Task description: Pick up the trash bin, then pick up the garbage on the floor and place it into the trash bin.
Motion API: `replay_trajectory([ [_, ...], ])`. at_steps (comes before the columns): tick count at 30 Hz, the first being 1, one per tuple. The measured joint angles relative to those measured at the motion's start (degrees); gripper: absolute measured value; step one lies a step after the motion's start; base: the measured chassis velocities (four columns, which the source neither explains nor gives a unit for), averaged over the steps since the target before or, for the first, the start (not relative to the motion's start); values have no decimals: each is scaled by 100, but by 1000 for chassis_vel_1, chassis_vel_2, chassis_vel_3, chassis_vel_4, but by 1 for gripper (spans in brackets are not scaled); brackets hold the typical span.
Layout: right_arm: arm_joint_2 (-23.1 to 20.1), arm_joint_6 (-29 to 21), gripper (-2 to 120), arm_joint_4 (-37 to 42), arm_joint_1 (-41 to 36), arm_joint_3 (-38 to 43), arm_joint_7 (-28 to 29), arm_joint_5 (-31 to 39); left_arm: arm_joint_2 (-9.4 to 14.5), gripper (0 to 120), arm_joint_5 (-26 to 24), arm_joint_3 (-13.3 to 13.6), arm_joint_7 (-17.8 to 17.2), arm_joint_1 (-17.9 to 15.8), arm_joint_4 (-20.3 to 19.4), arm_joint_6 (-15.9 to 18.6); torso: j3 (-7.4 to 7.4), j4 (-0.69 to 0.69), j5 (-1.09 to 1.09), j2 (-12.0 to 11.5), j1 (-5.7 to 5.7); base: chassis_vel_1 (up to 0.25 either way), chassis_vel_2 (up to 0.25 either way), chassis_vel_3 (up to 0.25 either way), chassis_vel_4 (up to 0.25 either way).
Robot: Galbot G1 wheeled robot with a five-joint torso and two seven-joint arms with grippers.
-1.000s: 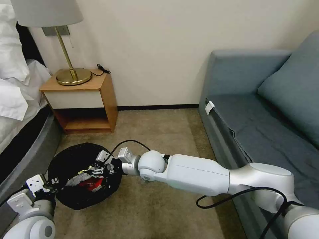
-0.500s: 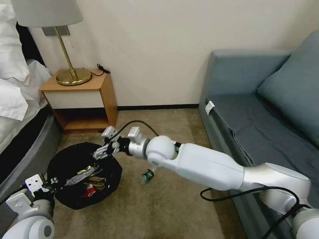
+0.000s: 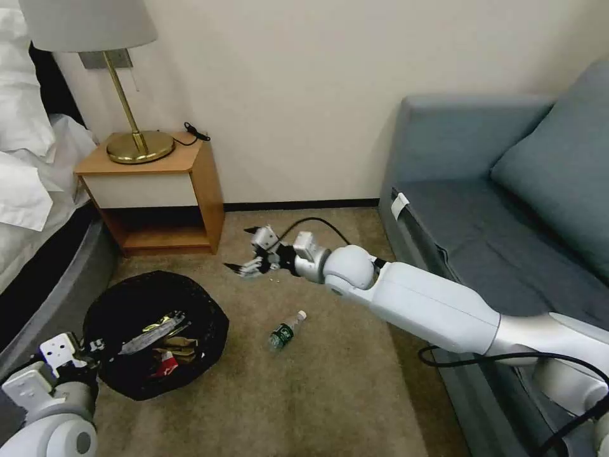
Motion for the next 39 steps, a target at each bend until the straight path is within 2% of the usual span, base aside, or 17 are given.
replay_trajectory([
  [3,181,285,100,-577,185,-562,-433,-238,12,3,41,-13,2,102,-145,-2,0,1,-2,0,0,0,0,0,0],
  [6,239,387,100,-758,269,-835,-571,-332,19,3,33,-41,3,132,-214,-2,0,1,-1,0,0,0,0,0,0],
  [8,391,612,100,-1098,375,-1175,-868,-660,45,3,19,-84,7,194,-311,-3,0,0,-1,0,0,0,0,0,0],
  [10,430,679,100,-1187,383,-1204,-939,-760,49,3,17,-88,9,205,-325,-3,0,0,-1,0,0,0,0,0,0],
  [12,672,1059,100,-1795,392,-1307,-1385,-1412,60,3,-10,-117,17,238,-397,-3,0,2,-2,0,0,0,0,0,0],
  [17,933,1386,100,-2562,329,-1420,-1758,-1910,29,3,-20,-69,49,232,-438,-21,0,0,-2,0,0,0,0,0,0],
  [27,1213,1699,100,-3517,139,-1460,-1891,-2523,3,3,-10,-51,109,219,-393,-87,0,0,-2,0,0,0,0,0,0],
  [30,1451,1944,100,-3971,23,-1382,-1883,-2794,-8,3,-4,-52,122,227,-371,-104,0,0,-2,0,0,0,0,0,0],
  [39,1795,2036,100,-4486,-130,-1358,-1843,-2982,-27,3,-10,-50,122,197,-360,-111,0,1,-2,0,0,0,0,0,0],
])
